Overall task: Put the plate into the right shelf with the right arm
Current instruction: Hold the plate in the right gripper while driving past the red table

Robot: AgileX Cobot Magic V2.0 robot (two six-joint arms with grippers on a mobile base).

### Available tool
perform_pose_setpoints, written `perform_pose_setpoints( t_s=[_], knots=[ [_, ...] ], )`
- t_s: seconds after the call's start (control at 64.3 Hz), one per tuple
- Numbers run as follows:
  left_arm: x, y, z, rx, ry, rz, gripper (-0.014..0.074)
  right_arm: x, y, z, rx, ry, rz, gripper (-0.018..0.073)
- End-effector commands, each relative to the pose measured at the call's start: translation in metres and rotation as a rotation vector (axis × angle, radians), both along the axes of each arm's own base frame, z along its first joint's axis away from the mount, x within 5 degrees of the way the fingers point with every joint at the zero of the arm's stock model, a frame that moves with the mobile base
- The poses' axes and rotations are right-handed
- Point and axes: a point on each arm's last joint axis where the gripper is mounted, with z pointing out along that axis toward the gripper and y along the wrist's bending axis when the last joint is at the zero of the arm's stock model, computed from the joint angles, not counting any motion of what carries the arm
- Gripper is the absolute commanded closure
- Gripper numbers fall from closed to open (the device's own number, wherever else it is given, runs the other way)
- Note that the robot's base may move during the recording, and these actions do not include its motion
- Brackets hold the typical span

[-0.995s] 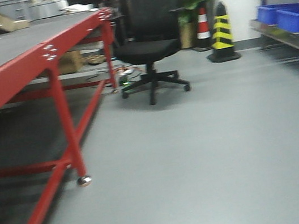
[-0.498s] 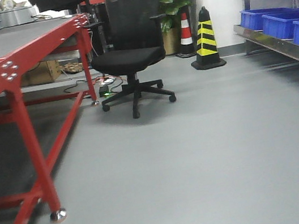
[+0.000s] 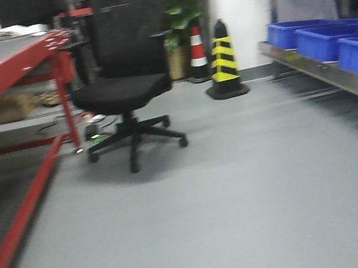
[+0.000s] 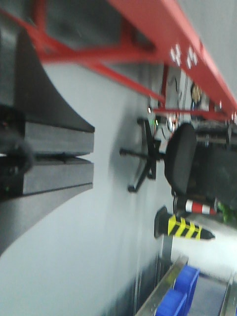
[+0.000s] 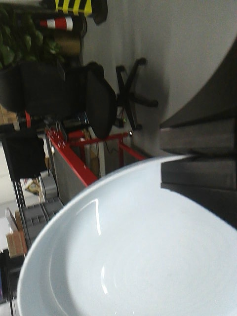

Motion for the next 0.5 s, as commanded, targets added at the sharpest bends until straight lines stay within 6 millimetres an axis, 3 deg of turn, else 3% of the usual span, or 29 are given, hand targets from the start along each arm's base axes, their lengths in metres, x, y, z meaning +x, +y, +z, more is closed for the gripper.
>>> perform_pose_setpoints(
  t_s=[0.0, 0.482],
  knots=[
    [0.0001, -0.0002, 0.0051, -0.011, -0.084, -0.002, 0.0643, -0.0014, -0.0009, 0.016, 0.04, -0.11, -0.005, 0.0489],
    [0.0001, -0.0002, 0.0051, -0.011, -0.084, -0.002, 0.0643, -0.0014, -0.0009, 0.016, 0.04, -0.11, -0.005, 0.0489]
  ],
)
